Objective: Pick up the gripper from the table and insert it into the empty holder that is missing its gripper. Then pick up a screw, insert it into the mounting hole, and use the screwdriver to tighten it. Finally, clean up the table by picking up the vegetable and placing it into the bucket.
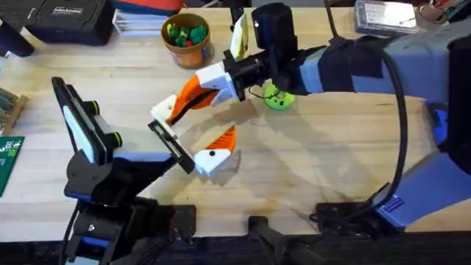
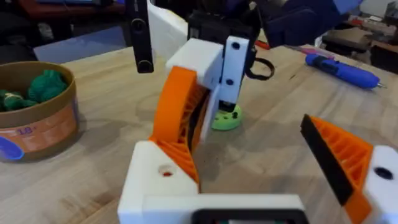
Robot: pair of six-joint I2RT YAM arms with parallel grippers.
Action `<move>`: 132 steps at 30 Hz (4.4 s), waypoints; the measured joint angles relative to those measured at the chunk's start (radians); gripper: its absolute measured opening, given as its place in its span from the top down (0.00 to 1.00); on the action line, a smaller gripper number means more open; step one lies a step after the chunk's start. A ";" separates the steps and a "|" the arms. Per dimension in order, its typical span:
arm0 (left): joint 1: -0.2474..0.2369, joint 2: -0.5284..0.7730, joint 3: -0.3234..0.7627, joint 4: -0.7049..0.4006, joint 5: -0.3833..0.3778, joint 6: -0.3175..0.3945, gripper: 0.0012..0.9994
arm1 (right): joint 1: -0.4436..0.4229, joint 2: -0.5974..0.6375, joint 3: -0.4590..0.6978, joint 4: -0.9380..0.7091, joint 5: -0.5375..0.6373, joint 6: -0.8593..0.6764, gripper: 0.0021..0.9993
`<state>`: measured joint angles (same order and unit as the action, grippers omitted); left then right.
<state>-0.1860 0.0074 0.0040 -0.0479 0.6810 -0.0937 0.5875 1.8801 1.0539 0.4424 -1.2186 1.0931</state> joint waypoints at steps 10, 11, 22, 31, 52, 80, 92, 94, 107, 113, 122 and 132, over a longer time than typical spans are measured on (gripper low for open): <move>0.010 0.005 0.000 0.003 -0.073 -0.016 0.01 | 0.041 -0.002 0.009 0.024 0.104 -0.001 0.99; 0.010 0.005 0.000 0.003 -0.075 -0.016 0.01 | 0.042 -0.003 0.009 0.024 0.106 -0.001 0.99; 0.010 0.005 0.000 0.003 -0.080 -0.016 0.01 | 0.044 -0.003 0.010 0.024 0.112 -0.010 0.99; 0.010 0.005 0.000 0.004 -0.080 -0.015 0.01 | 0.043 -0.002 0.010 0.023 0.103 -0.077 0.97; 0.002 0.003 0.000 0.012 0.011 0.011 0.01 | 0.025 -0.003 0.010 0.021 0.034 -0.169 0.75; -0.042 0.003 0.002 0.027 0.220 0.048 0.01 | -0.017 -0.002 0.010 0.022 -0.009 -0.188 0.01; -0.043 0.003 0.002 0.026 0.240 0.048 0.01 | -0.117 -0.007 0.013 -0.050 0.291 -0.353 0.01; -0.043 0.003 0.002 0.027 0.240 0.048 0.01 | -0.145 -0.027 0.016 -0.119 0.367 -0.403 0.01; -0.043 0.003 0.002 0.026 0.240 0.048 0.01 | -0.197 -0.561 0.075 -0.729 0.898 -0.913 0.00; -0.042 0.003 0.002 0.026 0.240 0.048 0.01 | -0.163 -0.723 0.076 -1.048 1.120 -1.001 0.00; -0.043 0.003 0.002 0.026 0.241 0.048 0.01 | -0.149 -0.746 0.076 -1.196 1.196 -1.037 0.00; -0.043 0.003 0.002 0.026 0.241 0.048 0.01 | -0.105 -0.594 0.076 -1.230 1.251 -1.042 0.00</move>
<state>-0.2287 0.0109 0.0055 -0.0216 0.9218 -0.0452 0.4822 1.2857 1.1301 -0.7876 0.0327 0.0513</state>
